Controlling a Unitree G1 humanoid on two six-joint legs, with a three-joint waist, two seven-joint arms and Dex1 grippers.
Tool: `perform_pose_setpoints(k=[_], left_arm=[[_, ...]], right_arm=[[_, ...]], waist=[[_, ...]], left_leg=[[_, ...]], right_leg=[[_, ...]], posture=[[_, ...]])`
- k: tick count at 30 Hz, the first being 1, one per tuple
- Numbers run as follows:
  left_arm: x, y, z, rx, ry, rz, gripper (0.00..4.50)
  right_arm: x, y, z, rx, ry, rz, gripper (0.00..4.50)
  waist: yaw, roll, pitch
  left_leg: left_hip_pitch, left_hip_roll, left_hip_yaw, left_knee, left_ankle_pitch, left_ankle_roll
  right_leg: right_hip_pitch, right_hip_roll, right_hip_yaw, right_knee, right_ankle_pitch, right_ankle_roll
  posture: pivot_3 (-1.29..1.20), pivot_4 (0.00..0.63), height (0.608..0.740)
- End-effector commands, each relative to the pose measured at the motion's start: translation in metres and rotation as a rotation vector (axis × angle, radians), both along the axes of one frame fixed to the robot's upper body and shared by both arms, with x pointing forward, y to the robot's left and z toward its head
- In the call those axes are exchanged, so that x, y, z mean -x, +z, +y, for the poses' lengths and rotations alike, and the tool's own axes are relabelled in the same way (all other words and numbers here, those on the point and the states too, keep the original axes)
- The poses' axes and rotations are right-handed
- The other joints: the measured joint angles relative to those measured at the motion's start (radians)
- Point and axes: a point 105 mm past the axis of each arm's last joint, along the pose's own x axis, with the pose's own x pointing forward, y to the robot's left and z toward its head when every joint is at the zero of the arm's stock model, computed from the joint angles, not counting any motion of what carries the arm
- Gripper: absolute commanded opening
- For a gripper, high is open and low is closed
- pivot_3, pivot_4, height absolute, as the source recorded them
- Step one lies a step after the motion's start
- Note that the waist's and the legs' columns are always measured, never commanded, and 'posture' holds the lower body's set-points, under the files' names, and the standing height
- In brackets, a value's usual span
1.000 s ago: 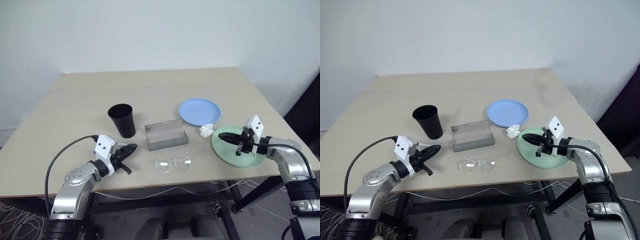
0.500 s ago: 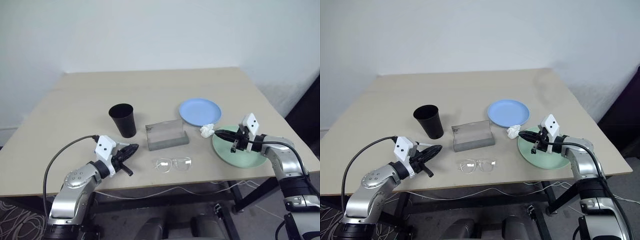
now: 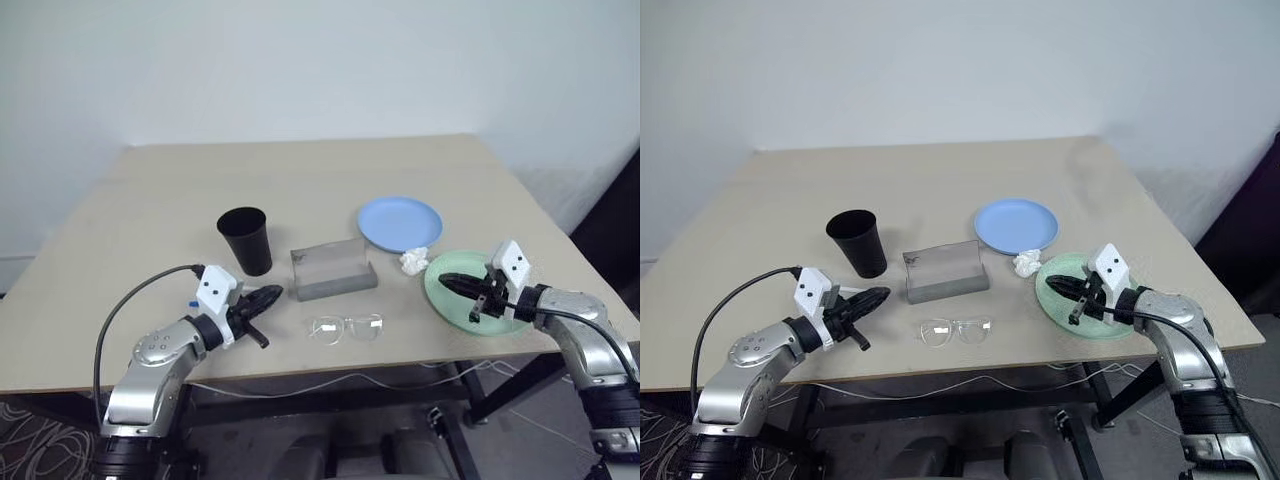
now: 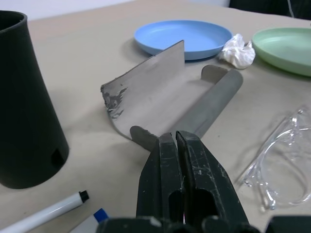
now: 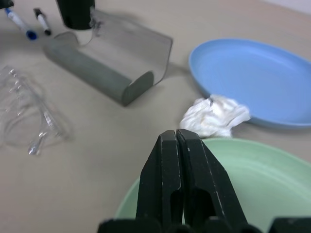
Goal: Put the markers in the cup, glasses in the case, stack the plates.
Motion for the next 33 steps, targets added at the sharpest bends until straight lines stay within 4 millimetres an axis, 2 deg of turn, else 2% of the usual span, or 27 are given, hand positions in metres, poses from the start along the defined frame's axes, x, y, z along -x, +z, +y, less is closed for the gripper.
perform_pose_setpoints(k=[1, 12, 13, 15, 20, 21, 27, 33], left_arm=[[-0.005, 0.012, -0.009, 0.014, -0.047, -0.049, 0.00], [-0.001, 0.015, -0.044, 0.052, -0.197, -0.041, 0.00], [0.000, 0.014, -0.047, 0.055, -0.210, -0.038, 0.00], [0.002, 0.013, -0.052, 0.061, -0.228, -0.030, 0.38], [0.002, 0.011, -0.057, 0.057, -0.229, -0.035, 1.92], [0.002, 0.011, -0.057, 0.057, -0.229, -0.036, 1.93], [0.000, 0.010, -0.058, 0.060, -0.216, -0.037, 1.93], [-0.002, 0.010, -0.058, 0.063, -0.203, -0.041, 1.93]], right_arm=[[0.006, 0.027, 0.004, -0.008, -0.001, -0.085, 0.04], [0.029, 0.020, -0.004, 0.099, -0.006, -0.042, 0.04], [0.029, 0.021, -0.004, 0.101, -0.005, -0.039, 0.21], [0.031, 0.021, -0.005, 0.100, 0.002, -0.024, 0.68], [0.033, 0.021, -0.006, 0.153, 0.026, -0.016, 2.36], [0.034, 0.021, -0.006, 0.167, 0.032, -0.014, 2.63], [0.042, 0.012, -0.006, 0.262, 0.065, 0.010, 2.63], [0.047, -0.005, -0.004, 0.350, 0.083, 0.048, 2.63]], waist=[[0.000, 0.000, 0.000], [0.000, -0.001, 0.000], [-0.001, -0.001, 0.000], [-0.001, -0.001, 0.000], [0.000, 0.000, 0.001], [0.000, 0.000, 0.001], [0.000, 0.000, 0.001], [0.000, -0.001, 0.001]], left_leg=[[0.000, 0.000, 0.000, 0.000, 0.000, 0.000], [-0.003, -0.001, 0.000, 0.000, 0.000, 0.000], [-0.003, -0.001, 0.000, 0.000, 0.000, 0.000], [-0.003, -0.001, 0.001, 0.001, 0.000, 0.000], [-0.006, -0.001, 0.000, 0.000, 0.000, 0.000], [-0.007, -0.001, 0.000, 0.001, 0.000, 0.000], [-0.012, -0.001, -0.002, 0.003, 0.000, 0.000], [-0.012, -0.001, -0.002, 0.004, 0.000, 0.000]], right_leg=[[0.000, -0.001, 0.000, 0.000, 0.000, 0.000], [-0.001, -0.004, -0.002, -0.001, 0.000, 0.000], [0.000, -0.004, -0.003, -0.001, 0.000, 0.001], [-0.001, -0.005, -0.004, -0.001, 0.000, 0.001], [-0.001, -0.009, -0.011, -0.001, 0.000, 0.001], [-0.001, -0.010, -0.012, -0.001, 0.000, 0.001], [-0.003, -0.010, -0.016, -0.001, 0.000, 0.001], [-0.003, -0.011, -0.016, -0.002, 0.000, 0.001]], posture=[[0.00, 0.000, 0.740], [0.00, 0.000, 0.740], [0.00, 0.000, 0.740], [0.00, 0.000, 0.740], [0.00, 0.000, 0.740], [0.00, 0.000, 0.740], [0.00, 0.000, 0.740], [0.00, 0.000, 0.740]])
